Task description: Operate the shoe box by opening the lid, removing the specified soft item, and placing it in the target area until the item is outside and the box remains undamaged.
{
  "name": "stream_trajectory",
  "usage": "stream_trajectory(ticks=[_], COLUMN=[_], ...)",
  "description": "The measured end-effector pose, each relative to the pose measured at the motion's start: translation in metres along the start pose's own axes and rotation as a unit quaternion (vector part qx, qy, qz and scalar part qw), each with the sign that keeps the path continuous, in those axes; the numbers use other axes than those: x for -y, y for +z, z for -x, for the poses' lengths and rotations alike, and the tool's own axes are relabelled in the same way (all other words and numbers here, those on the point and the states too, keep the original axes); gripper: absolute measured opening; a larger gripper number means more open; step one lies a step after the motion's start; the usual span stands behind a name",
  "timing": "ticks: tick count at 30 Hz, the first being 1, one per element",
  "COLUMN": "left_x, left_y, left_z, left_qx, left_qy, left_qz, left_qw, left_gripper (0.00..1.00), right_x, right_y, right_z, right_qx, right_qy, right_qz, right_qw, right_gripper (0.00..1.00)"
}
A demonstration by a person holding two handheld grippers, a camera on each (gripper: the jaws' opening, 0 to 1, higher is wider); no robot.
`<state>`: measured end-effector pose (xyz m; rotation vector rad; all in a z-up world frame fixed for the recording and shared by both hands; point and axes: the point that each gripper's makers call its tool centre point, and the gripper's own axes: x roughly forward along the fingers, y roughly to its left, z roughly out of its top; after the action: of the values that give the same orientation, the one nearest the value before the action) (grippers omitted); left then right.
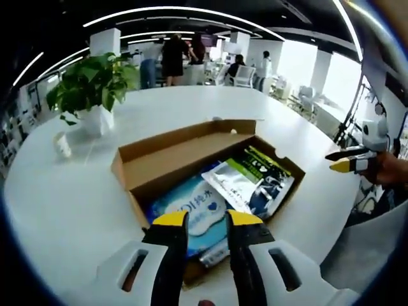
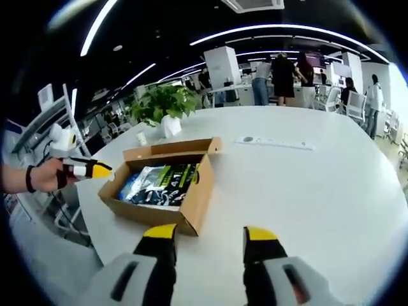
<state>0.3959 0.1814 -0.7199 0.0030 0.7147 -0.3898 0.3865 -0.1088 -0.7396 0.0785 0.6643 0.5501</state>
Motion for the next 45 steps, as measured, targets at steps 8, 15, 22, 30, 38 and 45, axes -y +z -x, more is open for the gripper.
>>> stream_trajectory(ticks=[8, 15, 22, 30, 38, 45], left_x=[0.009, 0.018, 0.021, 0.014, 0.011, 0.016], left_y=[-0.004, -0.011, -0.018, -0.024, -0.021, -0.02], left_z=[0.001, 0.001, 0.001, -0.002, -0.009, -0.023], left_qx=[-0.001, -0.001, -0.005, -0.006, -0.011, -0.02], left_qy=[-0.008, -0.012, -0.015, -0.015, -0.016, -0.028], left_qz=[-0.001, 0.006, 0.005, 0.013, 0.014, 0.015], left_qw=[1.0, 0.9999, 0.9999, 0.9998, 0.9997, 0.9993], left_gripper=[0.23, 0.23, 0.23, 0.23, 0.23, 0.25], right_x=[-0.005, -0.013, -0.02, -0.029, -0.032, -0.032], right_y=[-0.014, -0.016, -0.012, -0.007, -0.008, -0.01], right_z=[0.003, 0.004, -0.001, -0.009, -0.014, -0.013], right_qx=[0.0, 0.0, 0.004, 0.005, 0.002, 0.002], right_qy=[0.004, 0.012, 0.023, 0.035, 0.039, 0.039], right_qz=[-0.011, -0.005, 0.001, 0.007, 0.007, 0.004], right_qw=[0.9999, 0.9999, 0.9997, 0.9994, 0.9992, 0.9992], right_gripper=[0.38, 0.38, 0.38, 0.38, 0.38, 0.39])
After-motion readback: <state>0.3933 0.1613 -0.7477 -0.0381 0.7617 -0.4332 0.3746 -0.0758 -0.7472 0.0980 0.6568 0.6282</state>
